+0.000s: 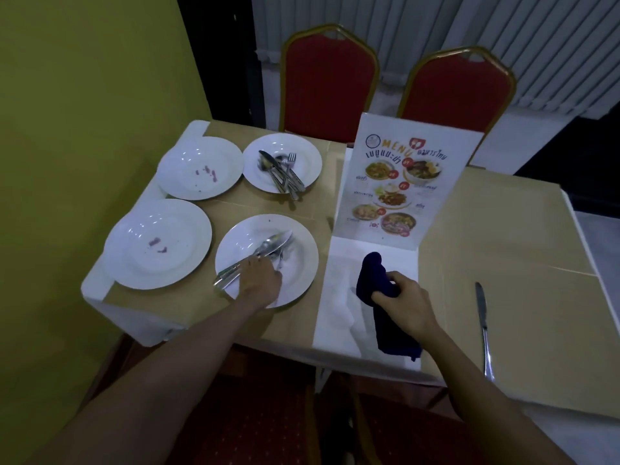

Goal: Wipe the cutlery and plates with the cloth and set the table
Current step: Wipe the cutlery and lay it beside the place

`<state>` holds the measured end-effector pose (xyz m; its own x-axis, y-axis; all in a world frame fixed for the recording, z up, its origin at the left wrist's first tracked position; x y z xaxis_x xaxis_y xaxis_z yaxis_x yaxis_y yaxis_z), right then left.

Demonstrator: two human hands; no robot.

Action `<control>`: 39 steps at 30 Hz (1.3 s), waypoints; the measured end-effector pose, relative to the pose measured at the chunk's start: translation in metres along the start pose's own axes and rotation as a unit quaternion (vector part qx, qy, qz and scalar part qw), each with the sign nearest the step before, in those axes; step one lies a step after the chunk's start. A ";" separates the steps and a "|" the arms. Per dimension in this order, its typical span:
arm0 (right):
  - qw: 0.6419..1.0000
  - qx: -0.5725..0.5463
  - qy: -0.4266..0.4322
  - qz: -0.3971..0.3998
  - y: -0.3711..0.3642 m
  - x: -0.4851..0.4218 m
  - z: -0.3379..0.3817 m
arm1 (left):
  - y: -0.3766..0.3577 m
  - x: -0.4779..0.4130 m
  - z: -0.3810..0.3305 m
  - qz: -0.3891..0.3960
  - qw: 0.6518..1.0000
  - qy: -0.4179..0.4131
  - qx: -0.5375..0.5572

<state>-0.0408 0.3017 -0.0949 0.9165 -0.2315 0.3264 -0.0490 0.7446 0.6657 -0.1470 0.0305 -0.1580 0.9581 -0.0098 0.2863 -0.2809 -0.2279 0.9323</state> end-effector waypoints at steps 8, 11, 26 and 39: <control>0.961 0.159 0.189 -0.122 -0.007 0.019 0.074 | 0.032 0.070 -0.044 0.201 0.861 0.016 0.466; 0.879 0.287 0.349 -0.152 -0.006 0.034 0.101 | 0.044 0.101 -0.065 0.160 0.874 -0.043 0.457; 0.887 0.274 0.307 -0.212 0.020 0.068 0.100 | 0.076 0.144 -0.086 0.103 0.865 -0.061 0.487; 0.847 0.320 0.357 -0.229 0.066 0.075 0.103 | 0.117 0.166 -0.118 -0.093 0.924 -0.129 0.349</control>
<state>-0.0164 0.2692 0.0426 0.8932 0.2037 -0.4010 0.3804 0.1335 0.9152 -0.0277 0.1171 0.0251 0.9928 -0.1191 -0.0109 -0.0921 -0.8197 0.5653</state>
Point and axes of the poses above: each hand's wrist, its own x-axis away from the middle knuckle, its own y-axis out of the back of the hand, z = x × y, the point moved 5 cm from there along -x, towards the middle knuckle, and after that the axes turned 1 degree about z, right-handed, at the moved point
